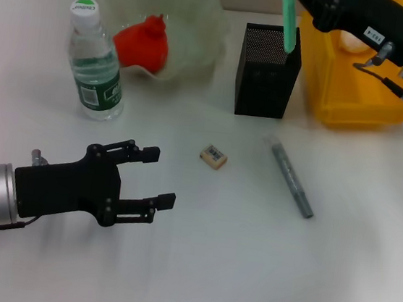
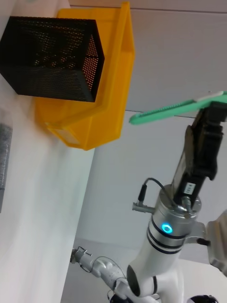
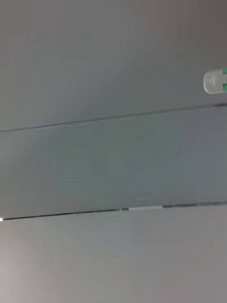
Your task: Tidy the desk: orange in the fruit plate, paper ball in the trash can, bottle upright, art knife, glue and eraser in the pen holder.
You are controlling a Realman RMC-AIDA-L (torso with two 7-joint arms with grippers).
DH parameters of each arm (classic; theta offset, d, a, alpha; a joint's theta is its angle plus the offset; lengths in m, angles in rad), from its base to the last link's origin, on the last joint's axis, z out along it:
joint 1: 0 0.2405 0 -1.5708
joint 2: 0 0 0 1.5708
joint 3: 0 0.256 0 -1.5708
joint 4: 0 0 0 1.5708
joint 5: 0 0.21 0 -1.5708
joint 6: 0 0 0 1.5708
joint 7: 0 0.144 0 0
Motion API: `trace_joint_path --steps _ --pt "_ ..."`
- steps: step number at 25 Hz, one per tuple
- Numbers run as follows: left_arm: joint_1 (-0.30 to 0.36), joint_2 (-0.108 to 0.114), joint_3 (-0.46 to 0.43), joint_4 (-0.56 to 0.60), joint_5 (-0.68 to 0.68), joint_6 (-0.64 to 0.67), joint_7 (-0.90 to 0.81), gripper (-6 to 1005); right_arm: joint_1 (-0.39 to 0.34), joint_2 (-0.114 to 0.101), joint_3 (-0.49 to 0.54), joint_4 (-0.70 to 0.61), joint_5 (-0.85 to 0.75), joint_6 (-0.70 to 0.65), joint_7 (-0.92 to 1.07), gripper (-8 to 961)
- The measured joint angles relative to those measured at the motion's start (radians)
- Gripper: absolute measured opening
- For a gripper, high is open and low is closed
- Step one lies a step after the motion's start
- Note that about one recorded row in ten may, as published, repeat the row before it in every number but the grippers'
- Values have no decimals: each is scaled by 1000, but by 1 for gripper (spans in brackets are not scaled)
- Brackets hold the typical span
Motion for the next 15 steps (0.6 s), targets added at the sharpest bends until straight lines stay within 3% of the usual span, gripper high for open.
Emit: trace_joint_path --steps 15 --pt "-5 -2 0 -12 -12 -4 -9 814 104 10 -10 319 229 1 -512 170"
